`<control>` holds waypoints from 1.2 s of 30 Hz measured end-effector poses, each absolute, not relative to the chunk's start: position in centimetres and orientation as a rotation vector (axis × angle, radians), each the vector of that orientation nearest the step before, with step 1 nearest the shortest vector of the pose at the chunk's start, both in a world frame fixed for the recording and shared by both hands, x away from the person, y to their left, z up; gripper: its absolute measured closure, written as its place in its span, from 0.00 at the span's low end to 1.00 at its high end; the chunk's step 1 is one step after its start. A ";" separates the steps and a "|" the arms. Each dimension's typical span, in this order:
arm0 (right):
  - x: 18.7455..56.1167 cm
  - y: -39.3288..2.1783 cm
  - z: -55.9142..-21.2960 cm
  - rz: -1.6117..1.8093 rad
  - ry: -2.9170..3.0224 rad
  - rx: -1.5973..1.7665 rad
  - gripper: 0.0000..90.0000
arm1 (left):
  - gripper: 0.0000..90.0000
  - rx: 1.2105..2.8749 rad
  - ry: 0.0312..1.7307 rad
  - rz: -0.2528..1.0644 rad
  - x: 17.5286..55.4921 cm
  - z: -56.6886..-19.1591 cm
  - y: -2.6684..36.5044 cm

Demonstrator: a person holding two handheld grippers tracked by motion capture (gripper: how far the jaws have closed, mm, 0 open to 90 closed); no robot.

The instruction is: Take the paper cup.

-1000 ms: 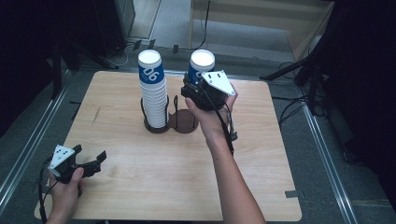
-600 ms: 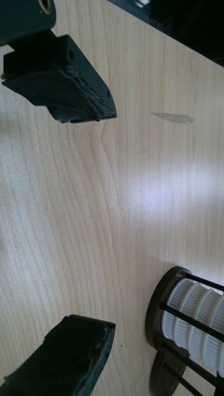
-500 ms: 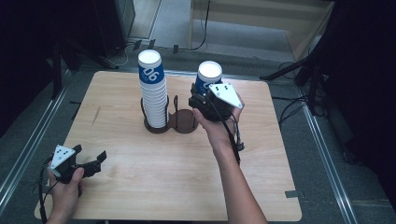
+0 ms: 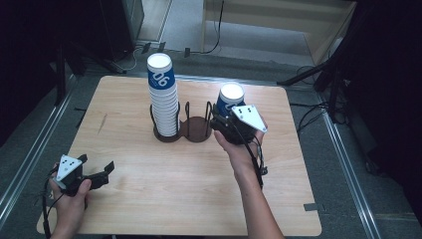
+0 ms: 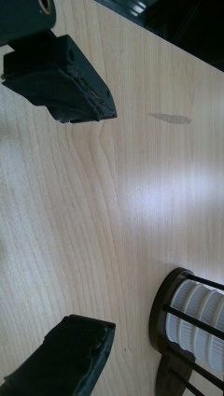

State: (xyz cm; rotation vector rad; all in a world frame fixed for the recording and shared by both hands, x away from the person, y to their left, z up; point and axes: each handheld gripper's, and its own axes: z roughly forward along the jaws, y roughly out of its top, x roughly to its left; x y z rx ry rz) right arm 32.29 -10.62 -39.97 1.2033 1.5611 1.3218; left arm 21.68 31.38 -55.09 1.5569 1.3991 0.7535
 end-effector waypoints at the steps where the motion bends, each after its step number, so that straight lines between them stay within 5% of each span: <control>1: 32.2 -10.8 -40.1 1.320 1.561 1.205 0.22 | 0.02 1.557 1.397 0.754 21.7 -55.1 31.4; 16: 30.7 -12.6 -42.9 1.304 1.569 1.253 0.23 | 0.02 1.698 1.338 0.891 21.4 -54.9 29.3; 32: 29.3 -13.7 -46.7 1.266 1.610 1.305 0.22 | 0.08 1.723 1.263 0.764 21.7 -52.7 27.3; 33: 29.1 -13.8 -47.0 1.266 1.610 1.311 0.23 | 0.01 1.733 1.234 0.734 21.8 -52.3 26.8; 36: 29.0 -13.8 -47.2 1.267 1.613 1.314 0.22 | 0.00 1.733 1.212 0.739 21.8 -52.0 26.1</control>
